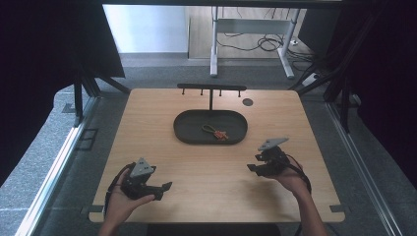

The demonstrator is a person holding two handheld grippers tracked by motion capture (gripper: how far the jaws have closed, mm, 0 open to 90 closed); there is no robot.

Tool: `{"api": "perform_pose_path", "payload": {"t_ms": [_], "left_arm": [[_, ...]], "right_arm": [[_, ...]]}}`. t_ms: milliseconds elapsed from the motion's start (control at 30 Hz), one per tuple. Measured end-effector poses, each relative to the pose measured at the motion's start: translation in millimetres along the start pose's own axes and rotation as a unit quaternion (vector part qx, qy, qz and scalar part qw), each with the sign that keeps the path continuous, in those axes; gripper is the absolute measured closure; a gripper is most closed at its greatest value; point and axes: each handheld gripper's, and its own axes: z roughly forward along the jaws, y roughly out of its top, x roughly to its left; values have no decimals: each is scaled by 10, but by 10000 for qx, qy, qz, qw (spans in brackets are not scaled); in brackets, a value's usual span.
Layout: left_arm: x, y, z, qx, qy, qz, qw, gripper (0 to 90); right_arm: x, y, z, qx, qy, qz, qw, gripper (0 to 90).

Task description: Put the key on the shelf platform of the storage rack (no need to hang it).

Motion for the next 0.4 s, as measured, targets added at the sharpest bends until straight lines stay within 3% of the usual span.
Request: {"api": "perform_pose_path", "payload": {"t_ms": [133,233,400], "left_arm": [[-10,5,23,5,-5,3,10000,197],[-33,14,22,-68,-170,-51,9998,197],[-73,48,28,-62,-95,-15,9999,197]], "right_arm": [[28,-124,-4,-155,-52,121,9998,469],[29,-113,-7,-188,-116,97,9997,453],[-28,-180,-47,-390,-125,229,9989,412]]}}
